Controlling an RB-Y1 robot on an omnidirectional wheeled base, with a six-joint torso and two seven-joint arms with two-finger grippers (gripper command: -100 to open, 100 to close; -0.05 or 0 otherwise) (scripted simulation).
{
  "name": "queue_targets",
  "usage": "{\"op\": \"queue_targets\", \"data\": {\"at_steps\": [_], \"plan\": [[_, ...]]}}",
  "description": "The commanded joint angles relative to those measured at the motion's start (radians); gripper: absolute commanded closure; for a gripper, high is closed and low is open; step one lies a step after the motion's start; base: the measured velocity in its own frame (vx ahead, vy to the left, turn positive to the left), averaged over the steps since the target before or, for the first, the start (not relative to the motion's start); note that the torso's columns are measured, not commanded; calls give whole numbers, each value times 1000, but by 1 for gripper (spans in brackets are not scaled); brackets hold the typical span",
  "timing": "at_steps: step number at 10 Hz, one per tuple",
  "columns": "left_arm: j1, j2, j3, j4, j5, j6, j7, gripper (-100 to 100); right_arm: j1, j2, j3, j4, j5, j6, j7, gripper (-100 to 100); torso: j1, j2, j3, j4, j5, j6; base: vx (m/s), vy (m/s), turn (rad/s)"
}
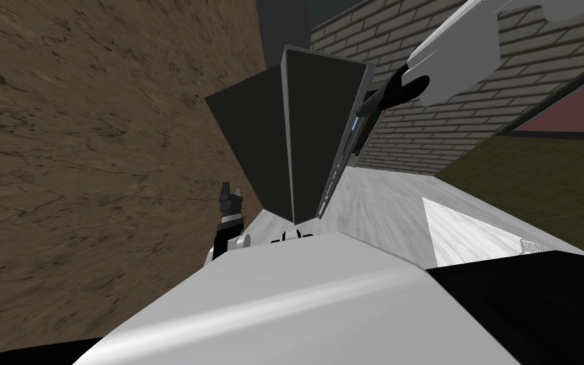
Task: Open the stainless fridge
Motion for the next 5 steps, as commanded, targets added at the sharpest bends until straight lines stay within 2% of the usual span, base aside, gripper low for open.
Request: {"op": "queue_targets", "data": {"at_steps": [1,4,5], "plan": [[0,0,0,0,0,0,0,0,35,-72,74,-10,-85,10,-12,100,1,1,1,0,0,-2,-119,168,-32],[0,0,0,0,0,0,0,0,59,-160,160,-17,-177,28,-26,100,-2,-4,-3,-2,-1,-4,-95,176,-15],[0,0,0,0,0,0,0,0,6,-90,172,49,-106,-14,-75,-100,-2,-6,-5,-2,0,-3,-82,164,318]]}}
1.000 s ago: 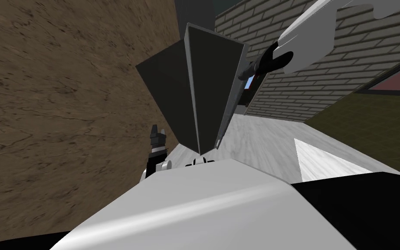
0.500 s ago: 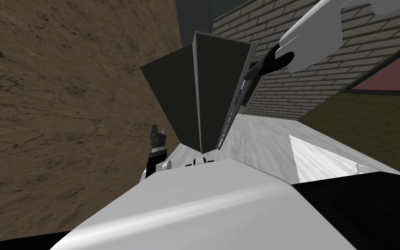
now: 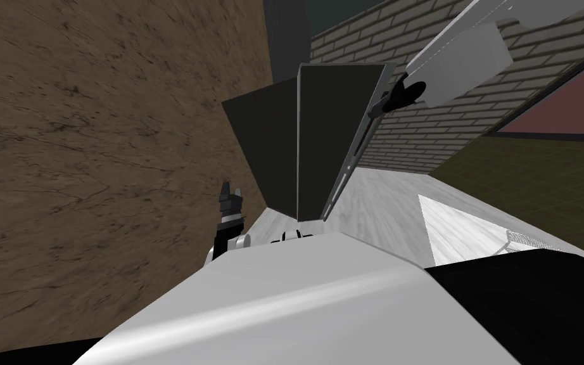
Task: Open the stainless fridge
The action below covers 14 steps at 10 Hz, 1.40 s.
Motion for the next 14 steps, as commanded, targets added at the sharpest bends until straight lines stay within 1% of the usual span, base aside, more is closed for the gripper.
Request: {"op": "queue_targets", "data": {"at_steps": [1,2,4,6,7,8,9,10,12,14], "plan": [[0,0,0,0,0,0,0,0,-89,81,32,70,79,-73,-71,-100,-2,2,1,3,2,1,-62,84,230],[0,0,0,0,0,0,0,0,-116,87,32,85,111,-99,-71,-100,-2,1,-2,7,7,-4,-26,0,71],[0,0,0,0,0,0,0,0,-116,87,32,120,173,-99,-71,-100,-1,2,-1,7,6,1,8,-27,-8],[0,0,0,0,0,0,0,0,-116,87,32,120,235,-99,-71,-100,1,7,3,8,5,2,13,-9,7],[0,0,0,0,0,0,0,0,-170,133,65,162,265,-149,-122,-100,2,10,6,9,5,3,-28,94,336],[0,0,0,0,0,0,0,0,-187,165,65,202,294,-179,-143,-100,8,12,7,10,7,0,-48,82,300],[0,0,0,0,0,0,0,0,-215,174,65,237,319,-197,-143,-100,6,14,8,11,7,3,-22,31,42],[0,0,0,0,0,0,0,0,-231,174,65,240,353,-197,-143,-100,0,14,9,11,4,5,0,12,-40],[0,0,0,0,0,0,0,0,-231,174,65,240,409,-197,-143,-100,-4,11,7,9,1,5,4,-4,-3],[0,0,0,0,0,0,0,0,-231,174,65,240,470,-197,-143,-100,-1,12,7,9,3,5,1,-7,1]]}}
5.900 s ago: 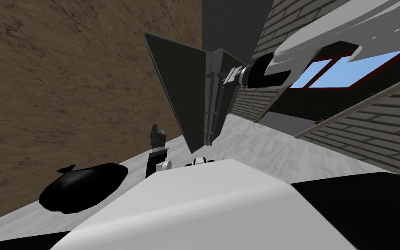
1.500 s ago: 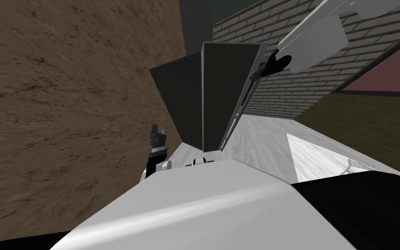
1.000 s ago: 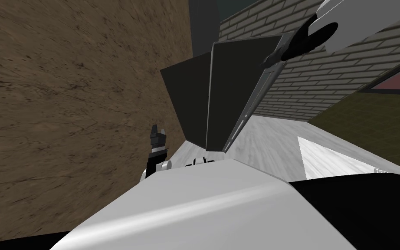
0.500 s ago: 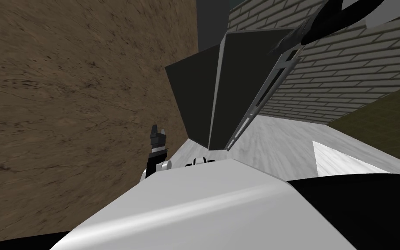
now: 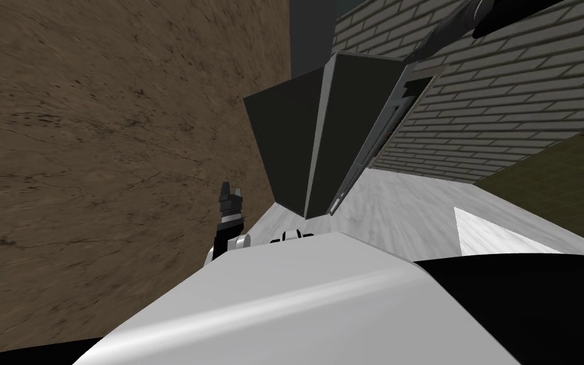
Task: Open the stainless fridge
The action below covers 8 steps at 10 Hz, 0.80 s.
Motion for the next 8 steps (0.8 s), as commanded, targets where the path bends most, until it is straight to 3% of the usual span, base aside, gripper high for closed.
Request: {"op": "queue_targets", "data": {"at_steps": [1,2,3,4,5,8], "plan": [[0,0,0,0,0,0,0,0,-1,0,1,-1,60,0,0,-100,1,1,0,0,1,0,0,0,0],[0,0,0,0,0,0,0,0,-51,51,33,50,100,-50,-50,-100,2,1,1,0,1,0,-33,62,345],[0,0,0,0,0,0,0,0,-76,84,33,82,131,-73,-71,-100,5,2,1,1,1,-1,-41,89,283],[0,0,0,0,0,0,0,0,-92,87,33,119,162,-98,-71,-100,5,3,2,1,2,0,-18,53,34],[0,0,0,0,0,0,0,0,-117,87,33,119,201,-98,-71,-100,1,2,2,1,1,1,-2,18,-34],[0,0,0,0,0,0,0,0,-117,87,33,119,298,-98,-71,-100,-1,-1,0,0,-1,0,0,-6,2]]}}
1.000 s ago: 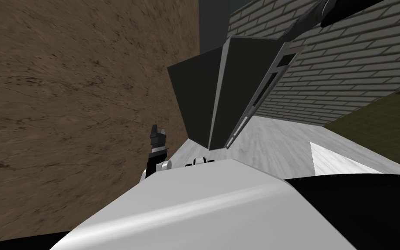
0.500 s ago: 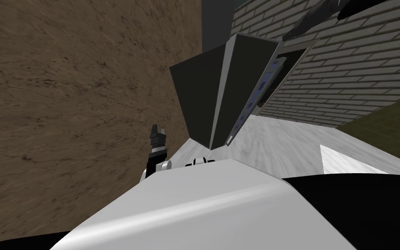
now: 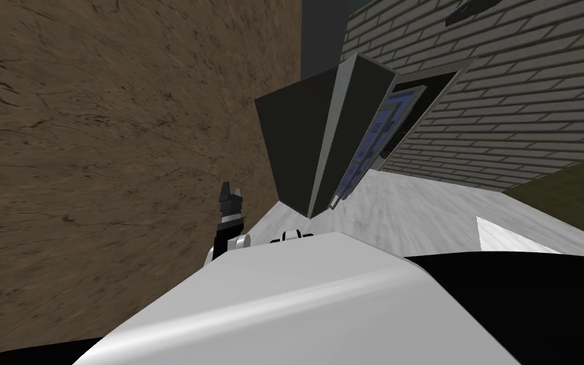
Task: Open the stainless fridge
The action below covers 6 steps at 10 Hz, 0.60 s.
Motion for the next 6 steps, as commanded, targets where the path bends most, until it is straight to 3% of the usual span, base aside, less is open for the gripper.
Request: {"op": "queue_targets", "data": {"at_steps": [1,2,4,6], "plan": [[0,0,0,0,0,0,0,0,-49,49,31,52,80,-52,-51,-100,1,0,0,0,0,0,-39,66,323],[0,0,0,0,0,0,0,0,-69,77,31,81,110,-71,-73,-100,6,2,1,1,2,-1,-37,90,299],[0,0,0,0,0,0,0,0,-113,86,31,123,169,-101,-73,-100,3,2,2,2,2,1,0,33,5],[0,0,0,0,0,0,0,0,-113,86,31,125,230,-101,-73,-100,-1,1,1,0,0,0,2,-7,-5]]}}
